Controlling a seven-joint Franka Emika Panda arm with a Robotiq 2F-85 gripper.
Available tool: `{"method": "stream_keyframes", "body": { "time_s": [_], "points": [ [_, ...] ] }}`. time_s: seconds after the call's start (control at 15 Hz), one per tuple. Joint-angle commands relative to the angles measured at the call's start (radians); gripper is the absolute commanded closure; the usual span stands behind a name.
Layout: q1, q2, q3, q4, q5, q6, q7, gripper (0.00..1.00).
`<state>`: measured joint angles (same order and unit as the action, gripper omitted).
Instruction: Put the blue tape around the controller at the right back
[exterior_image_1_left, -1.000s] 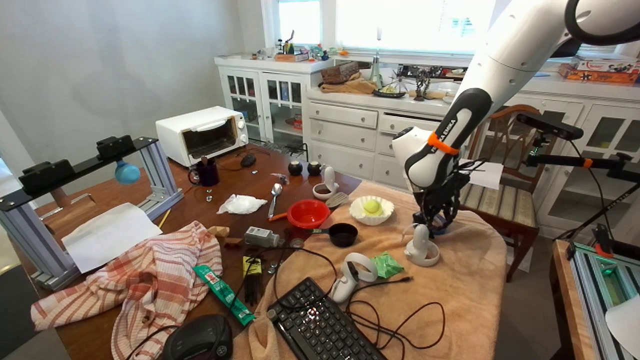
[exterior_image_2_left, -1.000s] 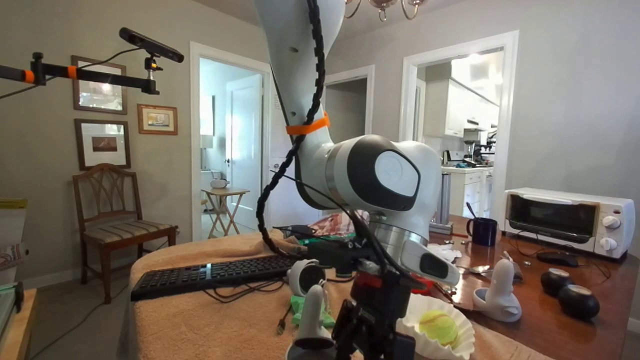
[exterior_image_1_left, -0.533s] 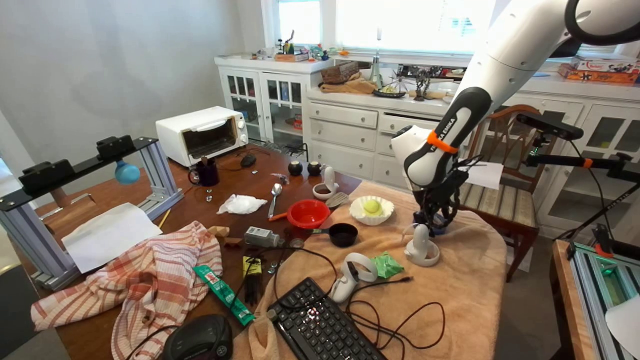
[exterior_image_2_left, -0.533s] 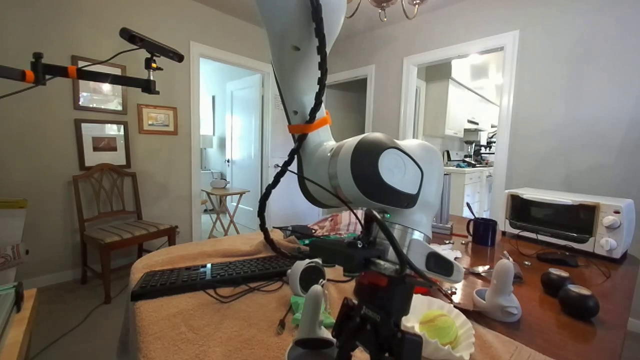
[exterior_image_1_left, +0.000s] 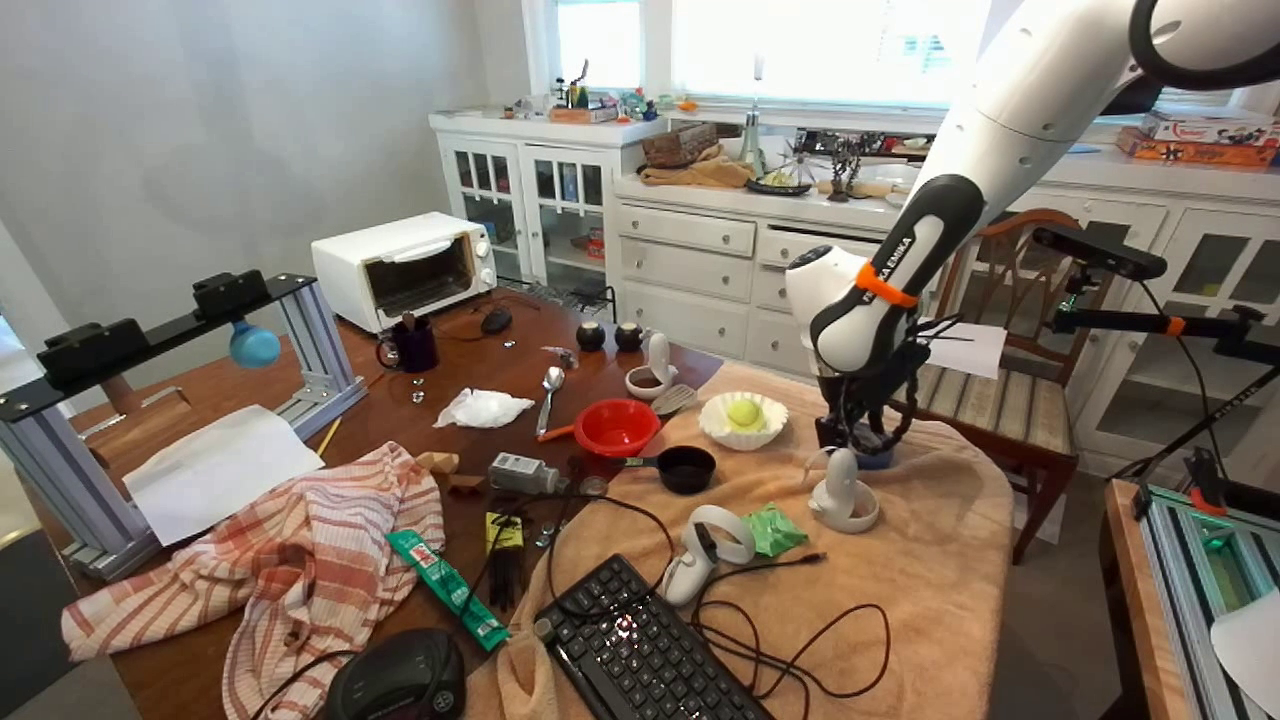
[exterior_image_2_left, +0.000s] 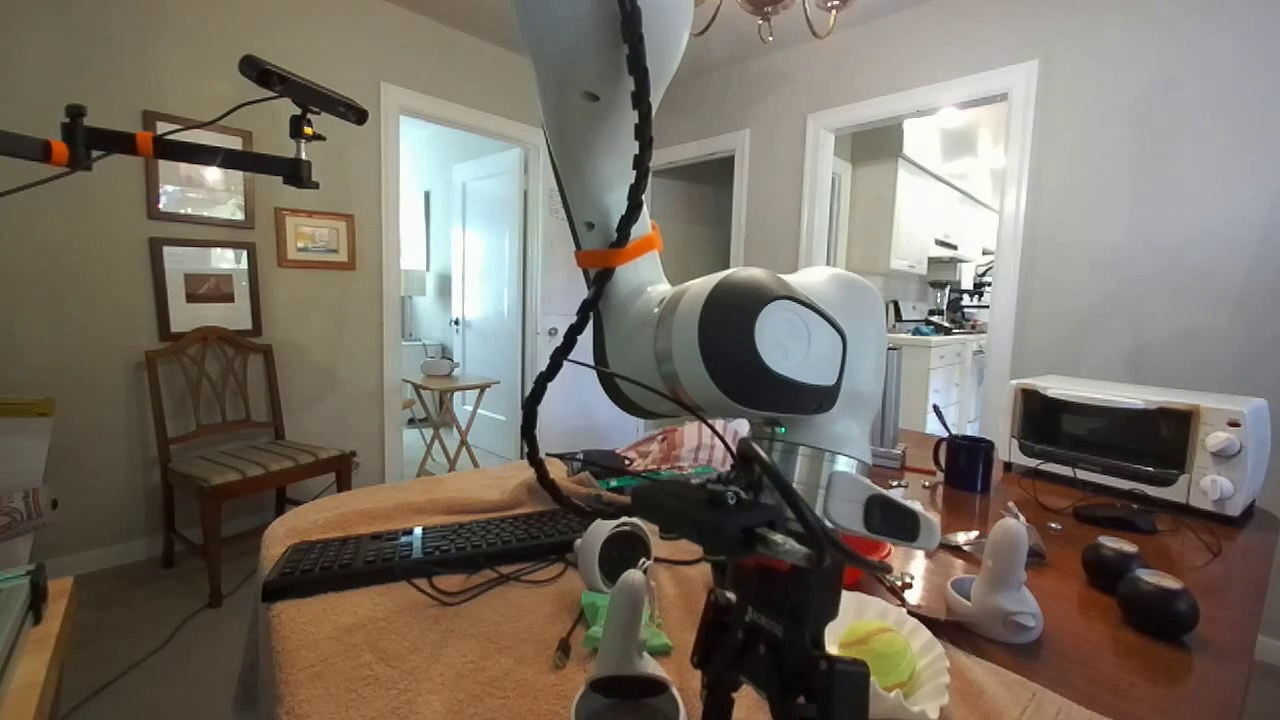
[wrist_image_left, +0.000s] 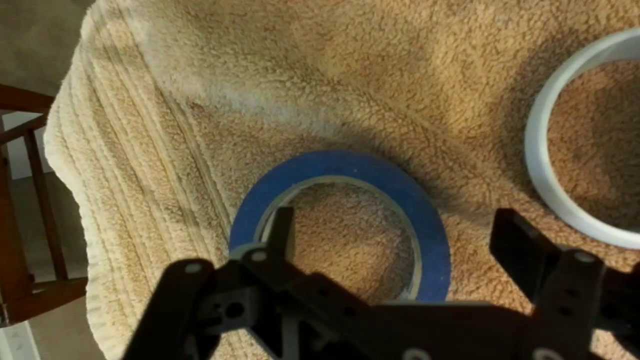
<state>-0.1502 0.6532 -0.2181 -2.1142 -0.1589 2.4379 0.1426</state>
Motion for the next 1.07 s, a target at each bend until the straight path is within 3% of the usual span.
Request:
{"method": "stream_keyframes", "body": {
  "time_s": [0.0,0.07,0.13,0.73,0.87,1.0],
  "points": [
    [-0.012,0.017,0.012,-0.009,0.022,0.07,-0.031,0.02],
    [-0.011,0.021,0.013,-0.009,0.024,0.079,-0.031,0.07],
    [-0.012,0.024,0.013,-0.009,0.026,0.085,-0.034,0.23],
    [-0.018,0.041,0.022,0.001,0.045,0.092,-0.044,0.94],
    [-0.014,0.038,0.019,-0.001,0.046,0.092,-0.038,0.99],
    [-0.002,0.023,0.009,-0.011,0.041,0.075,-0.021,0.95]
  ]
}}
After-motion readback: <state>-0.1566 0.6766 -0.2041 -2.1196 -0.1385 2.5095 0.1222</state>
